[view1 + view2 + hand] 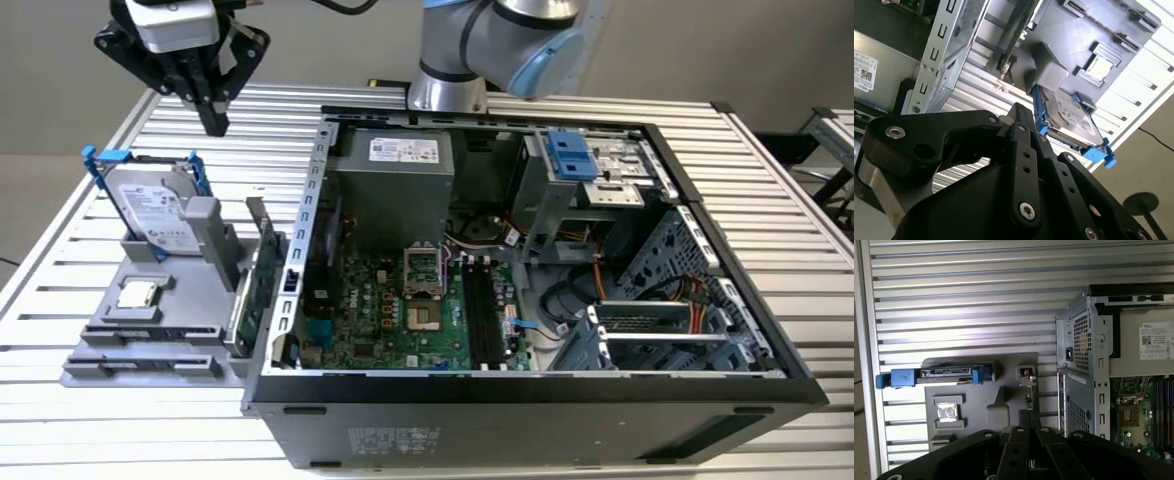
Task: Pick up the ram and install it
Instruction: 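Reach for the ram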
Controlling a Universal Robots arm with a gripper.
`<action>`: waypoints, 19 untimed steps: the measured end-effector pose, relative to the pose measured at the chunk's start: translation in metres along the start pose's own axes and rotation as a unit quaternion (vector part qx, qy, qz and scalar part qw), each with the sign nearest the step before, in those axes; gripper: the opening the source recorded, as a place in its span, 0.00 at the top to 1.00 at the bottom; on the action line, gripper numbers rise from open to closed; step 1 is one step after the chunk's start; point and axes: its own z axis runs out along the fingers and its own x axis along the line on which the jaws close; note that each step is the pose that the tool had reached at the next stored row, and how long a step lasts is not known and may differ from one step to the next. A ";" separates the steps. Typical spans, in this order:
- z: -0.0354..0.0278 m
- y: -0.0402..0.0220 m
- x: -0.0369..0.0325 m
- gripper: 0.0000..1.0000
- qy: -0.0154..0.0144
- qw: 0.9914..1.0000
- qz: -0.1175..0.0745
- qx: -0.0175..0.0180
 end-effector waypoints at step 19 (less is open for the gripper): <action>-0.0006 -0.0018 0.0260 1.00 0.000 1.000 0.000 0.000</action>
